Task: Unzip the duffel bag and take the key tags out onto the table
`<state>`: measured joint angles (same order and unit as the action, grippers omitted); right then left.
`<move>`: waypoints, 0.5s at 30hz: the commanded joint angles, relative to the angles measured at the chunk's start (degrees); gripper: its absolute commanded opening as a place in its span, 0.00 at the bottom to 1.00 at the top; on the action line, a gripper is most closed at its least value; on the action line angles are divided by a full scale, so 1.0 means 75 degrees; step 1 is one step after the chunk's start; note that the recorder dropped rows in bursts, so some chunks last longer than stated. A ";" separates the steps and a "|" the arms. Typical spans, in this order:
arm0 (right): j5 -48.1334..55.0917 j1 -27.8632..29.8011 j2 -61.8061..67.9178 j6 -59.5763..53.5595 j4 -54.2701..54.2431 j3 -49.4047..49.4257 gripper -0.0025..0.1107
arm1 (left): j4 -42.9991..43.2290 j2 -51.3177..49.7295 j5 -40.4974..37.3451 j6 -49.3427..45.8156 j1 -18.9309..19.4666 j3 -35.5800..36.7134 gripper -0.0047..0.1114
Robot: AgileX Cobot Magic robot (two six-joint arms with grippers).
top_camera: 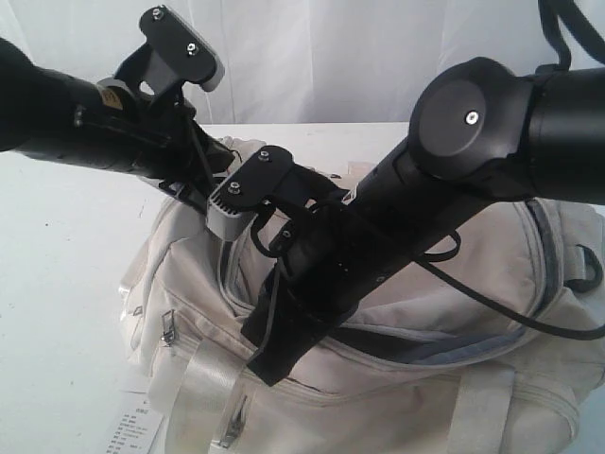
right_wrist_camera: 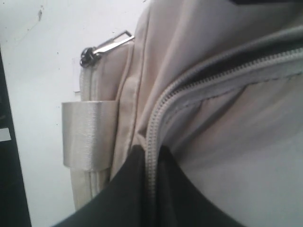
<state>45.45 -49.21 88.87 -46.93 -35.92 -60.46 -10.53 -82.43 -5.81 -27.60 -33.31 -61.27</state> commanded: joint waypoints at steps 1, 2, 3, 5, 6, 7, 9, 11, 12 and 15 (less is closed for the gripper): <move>0.1128 -0.0052 0.0039 0.0350 0.0081 0.0156 0.02 | 0.0100 -0.0432 0.0901 0.0041 0.0409 -0.0580 0.04; 0.1110 -0.0052 0.0039 0.0485 0.0081 0.0156 0.02 | 0.0100 -0.0519 0.1050 0.0041 0.0508 -0.0655 0.04; 0.1105 -0.0052 0.0039 0.0555 0.0081 0.0156 0.02 | 0.0083 -0.0618 0.1189 0.0071 0.0640 -0.0743 0.04; 0.1105 -0.0052 0.0039 0.0697 0.0081 0.0156 0.02 | 0.0050 -0.0797 0.1446 0.0120 0.0884 -0.0883 0.04; 0.1105 -0.0052 0.0039 0.0745 0.0081 0.0156 0.02 | 0.0050 -0.0884 0.1540 0.0138 0.0976 -0.0936 0.04; 0.1105 -0.0052 0.0039 0.0780 0.0081 0.0156 0.02 | 0.0050 -0.0973 0.1741 0.0138 0.1055 -0.1000 0.04; 0.1119 -0.0052 0.0039 0.0888 0.0081 0.0156 0.02 | 0.0050 -0.1139 0.2162 0.0138 0.1140 -0.1040 0.04; 0.1153 -0.0052 0.0039 0.0923 0.0081 0.0156 0.02 | 0.0050 -0.1384 0.2953 0.0081 0.1160 -0.1082 0.04; 0.1153 -0.0052 0.0039 0.0923 0.0081 0.0156 0.02 | 0.0050 -0.1476 0.3250 0.0081 0.1178 -0.1082 0.04; 0.1206 -0.0052 0.0039 0.0923 0.0081 0.0156 0.02 | 0.0050 -0.1749 0.4152 0.0081 0.1266 -0.1082 0.04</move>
<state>43.14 -49.12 88.87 -41.04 -35.82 -60.46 -9.93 -94.71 11.09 -27.36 -25.96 -67.99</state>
